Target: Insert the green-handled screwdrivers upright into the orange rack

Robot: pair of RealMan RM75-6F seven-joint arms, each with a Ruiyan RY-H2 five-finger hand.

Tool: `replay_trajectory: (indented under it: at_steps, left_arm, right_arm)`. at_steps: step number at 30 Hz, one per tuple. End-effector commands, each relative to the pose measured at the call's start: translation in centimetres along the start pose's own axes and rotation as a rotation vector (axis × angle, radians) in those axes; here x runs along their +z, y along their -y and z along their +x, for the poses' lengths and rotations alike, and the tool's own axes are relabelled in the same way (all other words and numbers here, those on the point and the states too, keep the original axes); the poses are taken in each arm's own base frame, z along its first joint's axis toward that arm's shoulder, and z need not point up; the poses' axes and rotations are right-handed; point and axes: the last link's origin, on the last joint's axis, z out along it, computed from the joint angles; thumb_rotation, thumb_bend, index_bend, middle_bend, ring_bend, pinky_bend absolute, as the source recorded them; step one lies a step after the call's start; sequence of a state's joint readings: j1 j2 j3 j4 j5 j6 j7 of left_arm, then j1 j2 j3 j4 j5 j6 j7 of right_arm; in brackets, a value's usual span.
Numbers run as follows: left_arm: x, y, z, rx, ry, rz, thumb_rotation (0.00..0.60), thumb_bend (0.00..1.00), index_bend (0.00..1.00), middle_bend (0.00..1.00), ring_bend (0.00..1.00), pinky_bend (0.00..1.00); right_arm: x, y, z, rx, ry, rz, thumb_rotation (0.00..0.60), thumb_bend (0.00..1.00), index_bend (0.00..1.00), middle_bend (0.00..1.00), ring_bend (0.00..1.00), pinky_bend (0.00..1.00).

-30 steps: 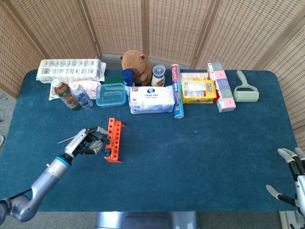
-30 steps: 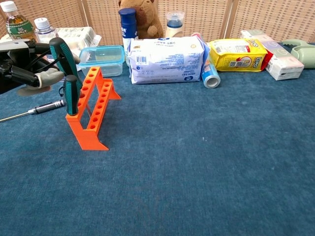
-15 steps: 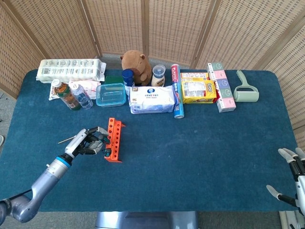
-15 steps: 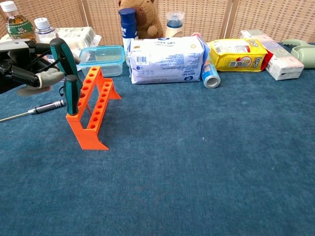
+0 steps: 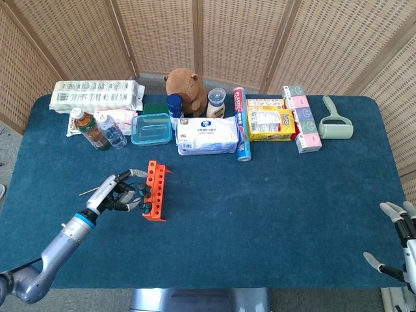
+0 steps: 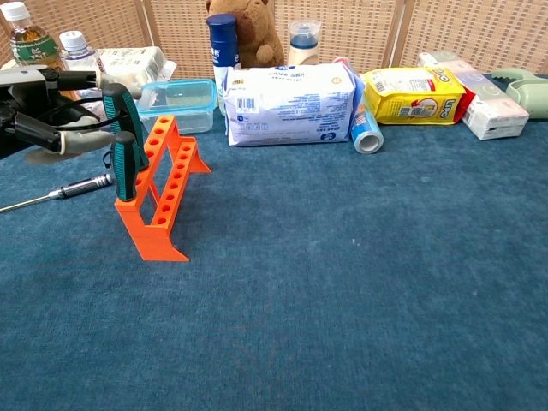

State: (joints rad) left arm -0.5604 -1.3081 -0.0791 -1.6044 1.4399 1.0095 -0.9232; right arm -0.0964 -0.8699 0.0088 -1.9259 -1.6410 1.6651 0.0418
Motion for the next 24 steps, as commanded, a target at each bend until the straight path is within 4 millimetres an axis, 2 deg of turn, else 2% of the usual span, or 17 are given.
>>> replay_trajectory:
  at_steps: [1,8,11,12,13,14,16,18,19,20,24]
  left_arm:
    - [-0.2,-0.3,0.1,-0.006,-0.003,-0.013,0.600,0.36,0.25,0.89,0.87,0.91]
    - [-2.3,-2.0,1.4,0.017,-0.049,-0.090,0.600,0.35,0.25,0.86,0.87,0.91]
    - [-3.5,-2.6,2.2,0.040,-0.077,-0.121,0.600,0.32,0.24,0.77,0.81,0.90]
    - [-5.1,-3.1,3.5,0.138,-0.117,-0.149,0.600,0.30,0.22,0.70,0.74,0.87]
    - [-7.0,-3.2,4.3,0.235,-0.139,-0.151,0.600,0.28,0.19,0.60,0.64,0.81]
    - [-7.9,-3.4,4.6,0.287,-0.146,-0.145,0.600,0.26,0.17,0.52,0.57,0.77]
    - [-10.1,-3.1,5.7,0.438,-0.165,-0.089,0.600,0.22,0.07,0.25,0.30,0.61]
    - [-11.8,-2.8,6.4,0.556,-0.188,-0.020,0.600,0.19,0.01,0.07,0.11,0.51]
    - [-12.8,-2.5,6.8,0.629,-0.208,0.029,0.600,0.18,0.00,0.02,0.04,0.45]
    - [-13.5,-2.3,7.0,0.680,-0.228,0.068,0.600,0.17,0.00,0.00,0.02,0.41]
    - [-17.0,-1.0,7.2,0.875,-0.309,0.241,0.600,0.16,0.00,0.00,0.00,0.23]
  right_arm:
    - [0.0,0.0,0.0,0.000,-0.001,0.000,0.600,0.00,0.13,0.17,0.03,0.00]
    - [-0.1,0.1,0.0,-0.002,-0.001,0.004,0.600,0.00,0.13,0.17,0.03,0.00]
    - [-0.1,0.1,0.0,-0.004,0.001,0.003,0.600,0.00,0.13,0.17,0.03,0.00]
    - [-0.1,0.1,-0.1,-0.007,0.003,0.002,0.600,0.00,0.13,0.17,0.03,0.00]
    - [-0.1,0.1,-0.1,-0.009,0.005,0.001,0.600,0.00,0.13,0.17,0.03,0.00]
    - [-0.1,0.1,-0.2,-0.011,0.006,0.000,0.600,0.00,0.13,0.17,0.03,0.00]
    - [0.0,0.1,-0.3,-0.016,0.009,-0.001,0.600,0.00,0.13,0.17,0.03,0.00]
    - [0.0,0.2,-0.4,-0.019,0.011,-0.003,0.600,0.00,0.13,0.17,0.03,0.00]
    - [0.0,0.2,-0.5,-0.021,0.014,-0.004,0.600,0.00,0.13,0.17,0.03,0.00]
    - [0.1,0.2,-0.6,-0.023,0.016,-0.005,0.600,0.00,0.13,0.17,0.03,0.00]
    - [0.3,0.2,-0.8,-0.045,0.009,-0.014,0.600,0.00,0.13,0.16,0.03,0.00]
